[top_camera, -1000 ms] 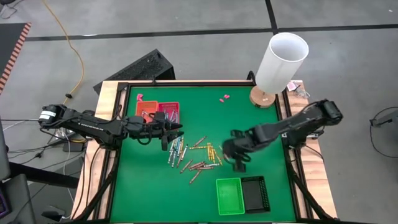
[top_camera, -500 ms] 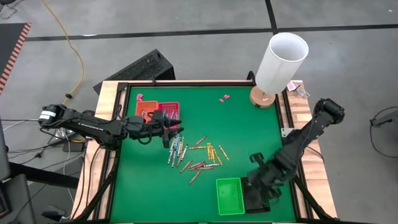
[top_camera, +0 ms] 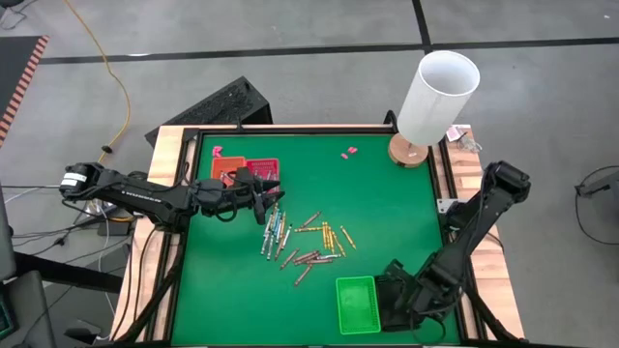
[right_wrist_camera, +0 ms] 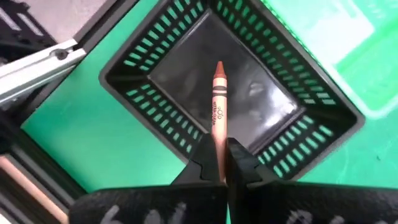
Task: Sort crayons
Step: Put the brown crayon into the black bin
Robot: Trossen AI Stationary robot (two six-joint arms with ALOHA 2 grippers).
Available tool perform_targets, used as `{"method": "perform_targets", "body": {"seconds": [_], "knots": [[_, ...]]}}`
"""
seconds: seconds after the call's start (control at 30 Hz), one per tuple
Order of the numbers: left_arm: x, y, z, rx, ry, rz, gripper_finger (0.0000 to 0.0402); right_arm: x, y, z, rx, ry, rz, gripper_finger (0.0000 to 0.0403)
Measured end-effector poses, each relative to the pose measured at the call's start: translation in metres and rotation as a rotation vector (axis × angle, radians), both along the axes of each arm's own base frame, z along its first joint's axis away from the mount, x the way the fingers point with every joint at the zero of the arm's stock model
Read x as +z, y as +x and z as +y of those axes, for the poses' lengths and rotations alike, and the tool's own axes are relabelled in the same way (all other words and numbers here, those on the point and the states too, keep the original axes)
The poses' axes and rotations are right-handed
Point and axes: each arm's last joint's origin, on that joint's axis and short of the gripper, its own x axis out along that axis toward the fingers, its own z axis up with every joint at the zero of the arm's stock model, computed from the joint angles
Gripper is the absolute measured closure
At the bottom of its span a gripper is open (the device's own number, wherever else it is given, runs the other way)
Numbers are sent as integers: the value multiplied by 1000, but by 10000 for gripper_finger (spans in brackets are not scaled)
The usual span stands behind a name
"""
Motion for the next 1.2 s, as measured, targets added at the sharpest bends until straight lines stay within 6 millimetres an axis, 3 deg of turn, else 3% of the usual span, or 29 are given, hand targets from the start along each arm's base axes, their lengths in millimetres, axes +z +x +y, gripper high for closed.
{"method": "perform_targets", "body": {"seconds": [0.73, 1.2], "knots": [[0, 0, 1, 20, 32, 12, 214, -10, 22, 15, 227, 43, 3, 399], [-1, 0, 1, 25, 33, 21, 214, -9, 37, 4, 179, 43, -26, 399]]}}
